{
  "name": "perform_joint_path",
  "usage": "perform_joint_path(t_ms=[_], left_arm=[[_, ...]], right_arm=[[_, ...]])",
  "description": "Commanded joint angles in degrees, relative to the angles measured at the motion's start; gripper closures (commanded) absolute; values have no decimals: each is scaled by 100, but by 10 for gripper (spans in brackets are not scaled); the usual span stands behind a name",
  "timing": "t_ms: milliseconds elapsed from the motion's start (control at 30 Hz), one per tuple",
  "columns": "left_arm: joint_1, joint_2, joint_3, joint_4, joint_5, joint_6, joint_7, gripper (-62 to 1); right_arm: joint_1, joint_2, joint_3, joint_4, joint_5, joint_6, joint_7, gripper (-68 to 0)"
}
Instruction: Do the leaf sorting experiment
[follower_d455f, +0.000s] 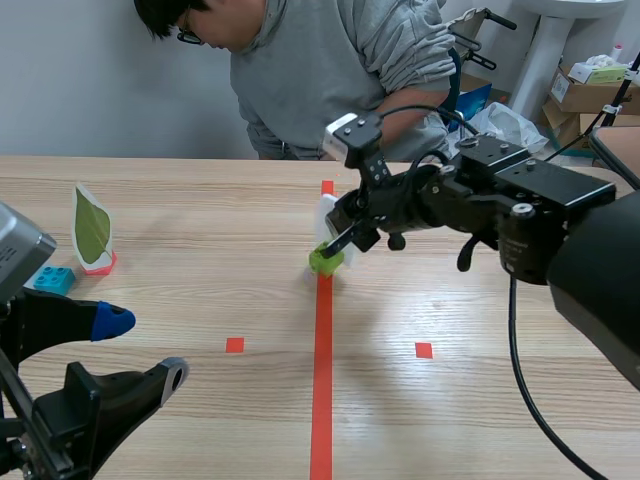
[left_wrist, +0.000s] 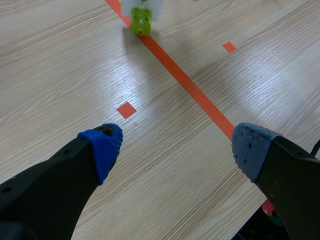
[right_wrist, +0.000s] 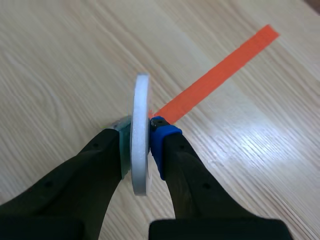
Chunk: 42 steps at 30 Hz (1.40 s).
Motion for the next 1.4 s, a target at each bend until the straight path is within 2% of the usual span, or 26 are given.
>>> perform_joint_path(t_ms=[0, 367, 600, 667, 733, 933, 1033, 1300, 1367], left_arm=[[-33, 15, -17, 59, -44, -11, -98, -477], [-48, 15, -17, 59, -44, -11, -101, -477], [-48, 15, -17, 59, -46, -11, -101, -478], [-48, 15, -17, 59, -46, -11, -101, -477], [-48, 15, -17, 59, -46, -11, -101, -477], [-48, 15, -17, 59, -46, -11, -98, -477], [-48, 15, -17, 59, -46, -11, -98, -477], [-48, 15, -17, 59, -46, -11, -98, -478], [-48, 15, -17, 59, -46, -11, -96, -478]], right_arm=[[-55, 181, 256, 280, 111, -98, 7, -13], [-1255, 885, 2002, 1434, 487, -575, -273, -13], [-1993, 1130, 2879, 2050, 632, -761, -485, -13], [-2194, 1143, 3077, 2199, 632, -887, -533, -13], [-2385, 1143, 3248, 2299, 634, -973, -553, -13], [-2872, 1143, 3585, 2479, 632, -994, -599, -13], [-3117, 1143, 3716, 2599, 632, -1141, -612, -13], [-3587, 1143, 4138, 2758, 629, -1147, -616, -13], [-3674, 1143, 4232, 2758, 629, -1263, -634, -13]])
